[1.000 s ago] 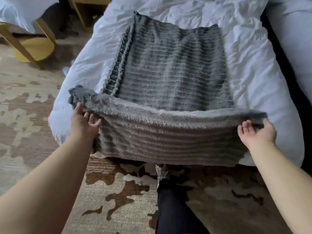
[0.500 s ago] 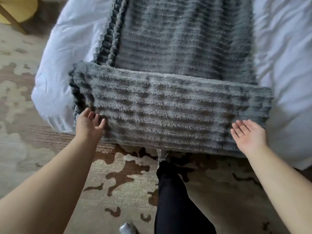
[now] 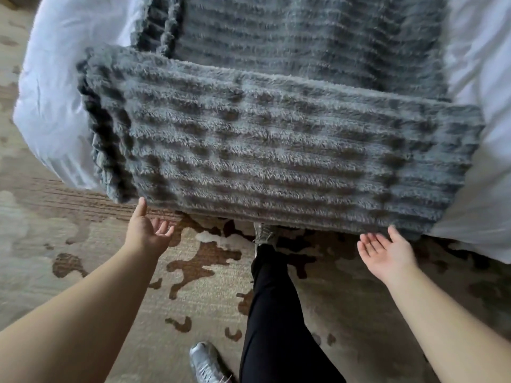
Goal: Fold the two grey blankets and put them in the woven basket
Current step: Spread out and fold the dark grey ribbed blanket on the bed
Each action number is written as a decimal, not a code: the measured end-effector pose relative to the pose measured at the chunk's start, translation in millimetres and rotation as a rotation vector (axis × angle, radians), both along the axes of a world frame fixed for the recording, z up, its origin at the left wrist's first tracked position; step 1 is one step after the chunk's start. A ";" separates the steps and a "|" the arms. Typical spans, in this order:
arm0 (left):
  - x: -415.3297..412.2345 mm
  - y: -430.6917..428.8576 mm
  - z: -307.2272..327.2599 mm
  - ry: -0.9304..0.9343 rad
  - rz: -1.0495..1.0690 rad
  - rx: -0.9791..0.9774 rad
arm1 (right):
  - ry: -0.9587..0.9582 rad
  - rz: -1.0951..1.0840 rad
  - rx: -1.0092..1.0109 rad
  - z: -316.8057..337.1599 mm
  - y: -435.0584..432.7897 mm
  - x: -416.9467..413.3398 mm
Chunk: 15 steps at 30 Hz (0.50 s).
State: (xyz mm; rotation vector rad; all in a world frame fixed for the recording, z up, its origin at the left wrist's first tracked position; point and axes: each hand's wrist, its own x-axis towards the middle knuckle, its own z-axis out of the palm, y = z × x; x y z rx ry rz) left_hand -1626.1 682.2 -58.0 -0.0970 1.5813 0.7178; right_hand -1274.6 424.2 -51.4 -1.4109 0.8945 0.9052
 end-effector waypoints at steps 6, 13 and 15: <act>20.5 10.3 -43.3 -0.174 0.099 0.009 | 0.015 -0.206 0.055 -49.8 14.4 5.4; 40.3 21.3 -18.4 -0.314 0.170 0.097 | -0.053 -0.334 0.230 -34.5 23.7 13.9; 37.3 16.6 2.6 -0.298 0.137 0.111 | -0.080 -0.316 0.234 -16.3 23.1 9.9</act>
